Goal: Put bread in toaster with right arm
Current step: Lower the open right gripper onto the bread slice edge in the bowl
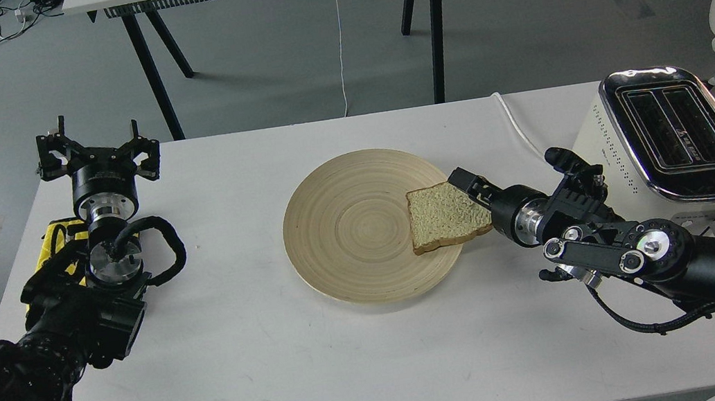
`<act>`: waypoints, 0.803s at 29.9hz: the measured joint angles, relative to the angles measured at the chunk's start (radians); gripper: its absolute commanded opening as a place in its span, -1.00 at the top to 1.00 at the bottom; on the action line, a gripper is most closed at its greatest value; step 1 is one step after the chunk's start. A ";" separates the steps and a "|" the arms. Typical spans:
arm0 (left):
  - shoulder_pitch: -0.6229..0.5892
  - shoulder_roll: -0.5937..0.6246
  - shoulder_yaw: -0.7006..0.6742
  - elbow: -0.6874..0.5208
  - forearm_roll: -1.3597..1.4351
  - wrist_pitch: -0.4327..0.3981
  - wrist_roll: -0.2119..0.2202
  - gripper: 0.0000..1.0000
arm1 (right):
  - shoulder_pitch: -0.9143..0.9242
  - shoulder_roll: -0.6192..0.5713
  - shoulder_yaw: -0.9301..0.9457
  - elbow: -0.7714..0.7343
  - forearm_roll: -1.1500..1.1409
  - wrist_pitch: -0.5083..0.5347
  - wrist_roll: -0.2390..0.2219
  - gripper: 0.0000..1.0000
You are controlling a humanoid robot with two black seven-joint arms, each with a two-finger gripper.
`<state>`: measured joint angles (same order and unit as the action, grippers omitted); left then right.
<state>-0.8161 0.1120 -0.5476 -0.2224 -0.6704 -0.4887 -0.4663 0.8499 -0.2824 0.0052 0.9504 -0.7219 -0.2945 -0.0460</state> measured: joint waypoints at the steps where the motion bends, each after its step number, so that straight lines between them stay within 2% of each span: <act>1: 0.000 0.000 0.000 0.000 0.000 0.000 0.000 -1.00 | -0.001 -0.002 0.000 0.007 0.000 0.000 0.000 -0.40; 7: 0.000 0.000 0.000 0.000 0.000 0.000 0.000 -1.00 | -0.001 -0.009 0.001 0.019 -0.001 0.000 0.006 -0.32; 14: 0.000 0.000 0.000 0.000 0.000 0.000 0.000 -1.00 | -0.001 -0.027 0.001 0.044 -0.002 0.001 0.012 0.04; 19: 0.000 0.000 0.000 0.000 0.000 0.000 0.000 -1.00 | -0.003 -0.035 0.002 0.048 -0.002 0.002 0.014 0.22; 24: 0.000 0.000 0.000 0.000 0.000 0.000 0.000 -1.00 | -0.003 -0.039 0.003 0.050 -0.002 0.002 0.015 0.30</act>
<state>-0.8161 0.1120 -0.5476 -0.2224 -0.6704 -0.4887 -0.4663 0.8468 -0.3217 0.0077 1.0008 -0.7241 -0.2929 -0.0307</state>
